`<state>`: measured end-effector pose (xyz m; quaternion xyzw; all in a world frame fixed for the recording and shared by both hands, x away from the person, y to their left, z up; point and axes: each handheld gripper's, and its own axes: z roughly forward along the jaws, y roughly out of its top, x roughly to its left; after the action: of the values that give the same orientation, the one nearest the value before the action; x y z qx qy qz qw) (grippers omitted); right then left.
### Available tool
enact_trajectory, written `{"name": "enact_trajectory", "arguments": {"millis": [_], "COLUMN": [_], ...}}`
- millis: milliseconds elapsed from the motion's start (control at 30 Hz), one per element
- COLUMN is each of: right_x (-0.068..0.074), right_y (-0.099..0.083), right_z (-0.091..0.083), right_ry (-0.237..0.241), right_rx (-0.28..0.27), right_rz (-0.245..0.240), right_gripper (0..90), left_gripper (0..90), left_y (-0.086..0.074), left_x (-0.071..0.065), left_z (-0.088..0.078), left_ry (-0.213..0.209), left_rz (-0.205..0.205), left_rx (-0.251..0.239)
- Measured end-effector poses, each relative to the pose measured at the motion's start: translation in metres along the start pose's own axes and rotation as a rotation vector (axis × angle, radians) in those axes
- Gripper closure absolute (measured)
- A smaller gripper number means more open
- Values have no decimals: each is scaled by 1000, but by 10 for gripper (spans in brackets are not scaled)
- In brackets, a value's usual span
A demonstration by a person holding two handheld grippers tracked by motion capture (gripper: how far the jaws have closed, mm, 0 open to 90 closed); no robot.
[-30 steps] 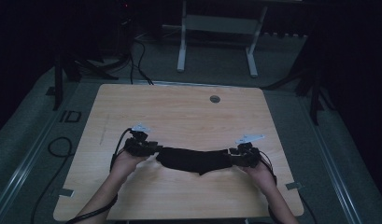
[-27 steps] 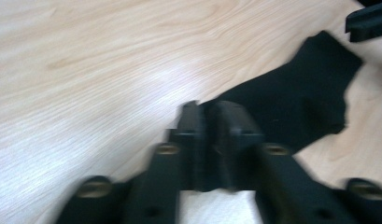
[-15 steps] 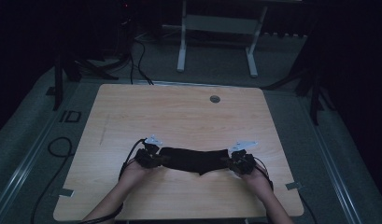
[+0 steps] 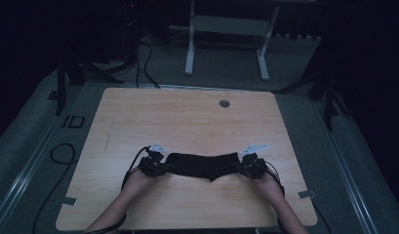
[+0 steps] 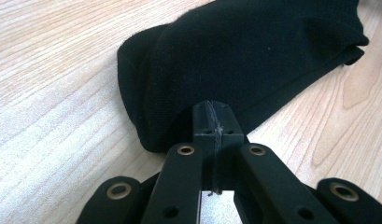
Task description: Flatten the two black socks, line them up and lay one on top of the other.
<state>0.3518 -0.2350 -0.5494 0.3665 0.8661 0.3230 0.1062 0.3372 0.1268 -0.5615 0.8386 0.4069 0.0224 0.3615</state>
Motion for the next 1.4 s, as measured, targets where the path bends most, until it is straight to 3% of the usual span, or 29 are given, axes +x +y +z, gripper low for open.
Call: {"name": "enact_trajectory", "arguments": {"millis": [333,433,500,533,567,600,633,667,733,833,867,933,1033,1133,1267,1400], "right_x": [-9,-8,-7,-7,-5,-5,-5,-3,-3,-7,-7,-10,-14,-16,-17,-22], "right_y": [5,5,6,6,7,7,8,11,12,17,17,17,16,12,8,-1], "right_z": [5,4,3,2,-4,-4,-7,-13,-15,-24,-24,-27,-30,-30,-29,-29], "right_ry": [8,30,43,55,46,46,46,45,39,42,42,47,32,12,29,11], "right_rx": [-18,-19,-22,-32,-62,-62,-70,-86,-94,-147,-147,-165,-189,-196,-203,-212], "right_rz": [25,30,29,26,27,27,22,-10,-11,23,23,23,48,40,45,57], "right_gripper": [877,808,773,732,564,564,496,395,375,261,261,174,157,130,130,130], "left_gripper": [897,891,818,818,690,690,633,527,495,341,341,256,140,91,82,82], "left_y": [1,0,0,0,0,0,0,0,0,1,1,0,-3,-8,-14,-27], "left_x": [5,5,4,3,3,2,0,-2,-7,-15,-16,-19,-23,-21,-19,-10], "left_z": [1,0,0,-2,-3,-5,-7,-9,-13,-19,-20,-22,-23,-23,-25,-34], "left_ry": [-7,-9,-21,-42,-57,-72,-84,-79,-62,-44,-32,-13,54,61,68,99], "left_rz": [-20,-26,-23,-14,-5,7,18,31,63,86,88,100,128,117,104,75], "left_rx": [-12,-24,-40,-59,-73,-99,-124,-138,-169,-210,-220,-229,-254,-265,-280,-329]}}
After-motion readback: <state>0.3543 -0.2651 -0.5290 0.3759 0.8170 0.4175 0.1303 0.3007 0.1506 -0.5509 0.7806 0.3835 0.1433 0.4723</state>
